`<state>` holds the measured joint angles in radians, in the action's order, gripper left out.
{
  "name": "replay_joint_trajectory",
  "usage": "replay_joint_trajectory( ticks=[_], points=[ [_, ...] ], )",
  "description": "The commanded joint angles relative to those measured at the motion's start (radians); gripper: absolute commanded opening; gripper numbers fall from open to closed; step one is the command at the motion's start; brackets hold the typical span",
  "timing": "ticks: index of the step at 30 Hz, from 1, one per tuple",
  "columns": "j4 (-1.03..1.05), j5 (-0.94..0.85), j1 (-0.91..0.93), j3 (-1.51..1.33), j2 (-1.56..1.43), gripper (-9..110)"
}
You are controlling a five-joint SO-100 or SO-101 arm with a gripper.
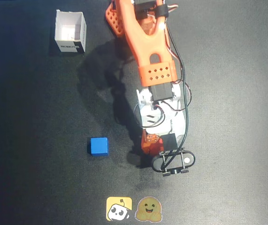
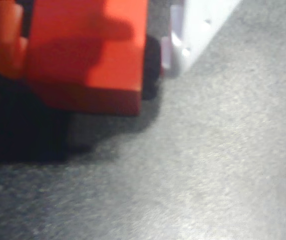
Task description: Put the red cube on top of the blue cube.
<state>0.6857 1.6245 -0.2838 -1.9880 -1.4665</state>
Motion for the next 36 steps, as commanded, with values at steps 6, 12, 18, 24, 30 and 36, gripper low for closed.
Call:
replay_joint_trajectory(
  ticks=[6, 12, 18, 24, 30, 36],
  points=[
    [-0.046, 0.029, -0.005, -0.014, -0.02, 13],
    [-0.091, 0.054, -0.008, -0.046, -0.02, 4],
    [-0.109, 0.061, -0.009, -0.057, -0.015, 1],
    [-0.06, 0.061, 0.002, -0.052, -0.071, 1],
    [0.051, 0.054, 0.031, -0.017, -0.163, 1],
    [0.265, 0.048, 0.086, 0.117, -0.236, 1]
  ],
)
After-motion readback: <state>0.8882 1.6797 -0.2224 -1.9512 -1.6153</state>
